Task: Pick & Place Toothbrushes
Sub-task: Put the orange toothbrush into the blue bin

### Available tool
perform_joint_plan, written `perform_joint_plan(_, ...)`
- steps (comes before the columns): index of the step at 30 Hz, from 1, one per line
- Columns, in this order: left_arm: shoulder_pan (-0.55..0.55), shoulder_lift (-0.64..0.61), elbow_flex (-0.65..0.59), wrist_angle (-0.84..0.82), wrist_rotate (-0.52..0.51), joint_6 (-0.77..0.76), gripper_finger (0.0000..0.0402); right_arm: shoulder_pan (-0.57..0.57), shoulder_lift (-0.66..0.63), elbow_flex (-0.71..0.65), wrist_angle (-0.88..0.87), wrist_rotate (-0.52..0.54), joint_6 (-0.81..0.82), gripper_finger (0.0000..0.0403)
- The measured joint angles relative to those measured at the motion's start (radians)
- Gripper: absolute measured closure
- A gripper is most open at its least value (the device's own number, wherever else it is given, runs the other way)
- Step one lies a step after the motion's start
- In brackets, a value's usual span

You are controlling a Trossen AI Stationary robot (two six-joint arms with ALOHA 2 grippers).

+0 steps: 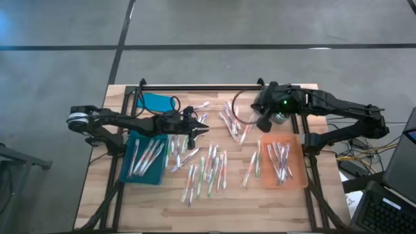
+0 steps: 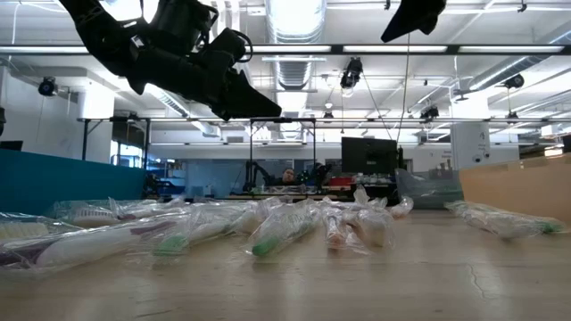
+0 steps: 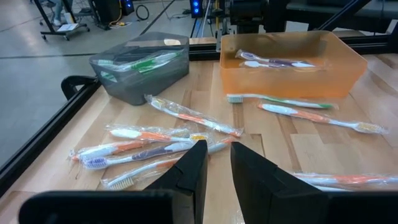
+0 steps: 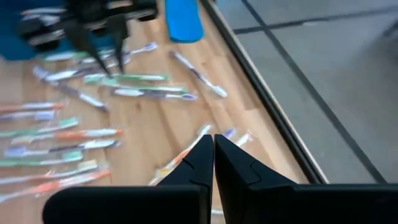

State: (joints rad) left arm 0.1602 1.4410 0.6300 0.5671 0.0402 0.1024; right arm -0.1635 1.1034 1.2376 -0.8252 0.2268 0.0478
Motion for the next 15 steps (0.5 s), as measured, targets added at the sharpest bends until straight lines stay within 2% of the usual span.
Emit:
perform_joint_plan(10,0.000,0.000,0.000,0.001,0.000,-0.009,0.0327,0.158,-0.002,-0.179,0.184,0.000,-0.100,0.0394)
perform_joint_plan(15,0.000,0.000,0.000,-0.001,0.001,-0.183,0.0327,0.229,-0.005,-0.272,0.246,0.003,-0.129,0.0394)
